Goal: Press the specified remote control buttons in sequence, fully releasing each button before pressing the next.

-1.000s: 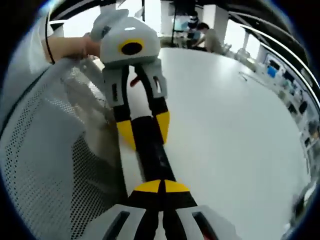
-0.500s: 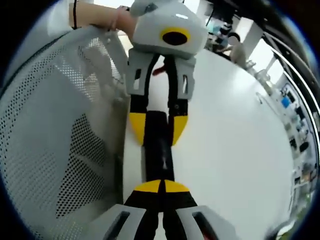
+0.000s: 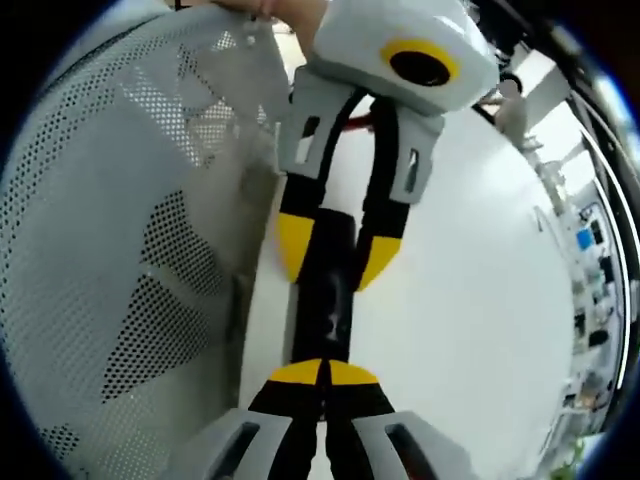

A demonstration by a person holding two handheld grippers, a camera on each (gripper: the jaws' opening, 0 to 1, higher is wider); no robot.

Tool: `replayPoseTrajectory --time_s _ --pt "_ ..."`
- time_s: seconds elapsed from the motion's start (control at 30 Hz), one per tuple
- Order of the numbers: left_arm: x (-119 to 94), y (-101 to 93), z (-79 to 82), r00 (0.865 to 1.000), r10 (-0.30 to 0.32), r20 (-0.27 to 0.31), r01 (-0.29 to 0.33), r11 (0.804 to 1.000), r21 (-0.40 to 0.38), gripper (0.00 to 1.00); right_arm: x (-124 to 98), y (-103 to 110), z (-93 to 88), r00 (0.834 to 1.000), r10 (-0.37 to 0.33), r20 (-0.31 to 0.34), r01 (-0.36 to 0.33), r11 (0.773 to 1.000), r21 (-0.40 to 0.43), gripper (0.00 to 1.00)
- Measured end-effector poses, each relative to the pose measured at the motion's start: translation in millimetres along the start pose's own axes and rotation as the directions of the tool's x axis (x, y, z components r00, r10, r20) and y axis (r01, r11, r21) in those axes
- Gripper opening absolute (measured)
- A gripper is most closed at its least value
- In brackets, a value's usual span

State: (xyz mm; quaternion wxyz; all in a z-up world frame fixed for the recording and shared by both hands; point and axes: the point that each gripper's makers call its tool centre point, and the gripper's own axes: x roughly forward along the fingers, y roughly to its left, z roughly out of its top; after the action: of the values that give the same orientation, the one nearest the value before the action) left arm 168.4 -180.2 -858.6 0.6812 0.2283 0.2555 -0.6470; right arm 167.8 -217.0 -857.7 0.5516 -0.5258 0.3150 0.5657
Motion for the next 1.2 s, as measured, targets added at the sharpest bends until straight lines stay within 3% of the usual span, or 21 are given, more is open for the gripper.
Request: replayPoseTrajectory --time_s 0.13,0.23,0.43,0.5,0.53,0.6,0.73,0.93,1.07,1.2 --pt "-0.1 0.0 0.1 1.0 0.0 0.001 0.0 1.0 -0.001 0.25 1.2 -1.4 0.8 0.999 0.02 -0.051 -0.021 1.0 -0.008 0.0" --pt "-0.1 0.1 0.3 1.0 0.0 0.001 0.0 1.0 -0.001 0.25 0.6 -2.4 -0.2 0.997 0.037 -0.065 -0.034 0.999 0.042 0.0" --pt "0.1 0.1 0.3 1.0 0.0 0.0 0.0 1.0 0.001 0.25 -0.4 -2.9 -0.8 1.0 0.02 -0.008 -0.018 0.983 0.181 0.0" --pt "0.2 0.1 0.3 1.0 0.0 0.0 0.0 1.0 0.002 0.26 -1.6 -4.2 -0.3 0.999 0.004 0.038 -0.016 0.947 0.32 0.0" --pt "0.2 0.0 0.3 1.0 0.0 0.0 0.0 1.0 0.003 0.26 -2.2 -5.3 0.2 0.997 -0.007 0.073 -0.025 0.904 0.426 0.0" --pt "0.1 0.0 0.3 1.0 0.001 -0.001 -0.001 1.0 0.003 0.26 -3.0 -7.5 -0.1 0.991 -0.023 0.128 -0.049 0.849 0.526 0.0" --pt "-0.1 -0.2 0.5 1.0 0.001 0.0 -0.001 1.0 0.003 0.26 -4.8 -8.1 0.2 0.98 -0.047 0.191 -0.082 0.785 0.614 0.0" --pt "0.5 -0.1 0.6 1.0 0.002 0.001 -0.002 1.0 0.002 0.26 -7.4 -6.2 18.7 0.965 -0.064 0.252 -0.093 0.819 0.566 0.0" --pt "0.6 0.0 0.6 1.0 0.002 0.0 -0.002 1.0 0.003 0.26 0.3 -3.2 10.7 0.985 -0.036 0.171 -0.055 0.866 0.497 0.0" --pt "0.7 -0.2 0.9 1.0 0.002 -0.001 -0.002 1.0 0.006 0.26 -0.7 -3.8 14.8 0.986 -0.043 0.159 -0.028 0.905 0.424 0.0"
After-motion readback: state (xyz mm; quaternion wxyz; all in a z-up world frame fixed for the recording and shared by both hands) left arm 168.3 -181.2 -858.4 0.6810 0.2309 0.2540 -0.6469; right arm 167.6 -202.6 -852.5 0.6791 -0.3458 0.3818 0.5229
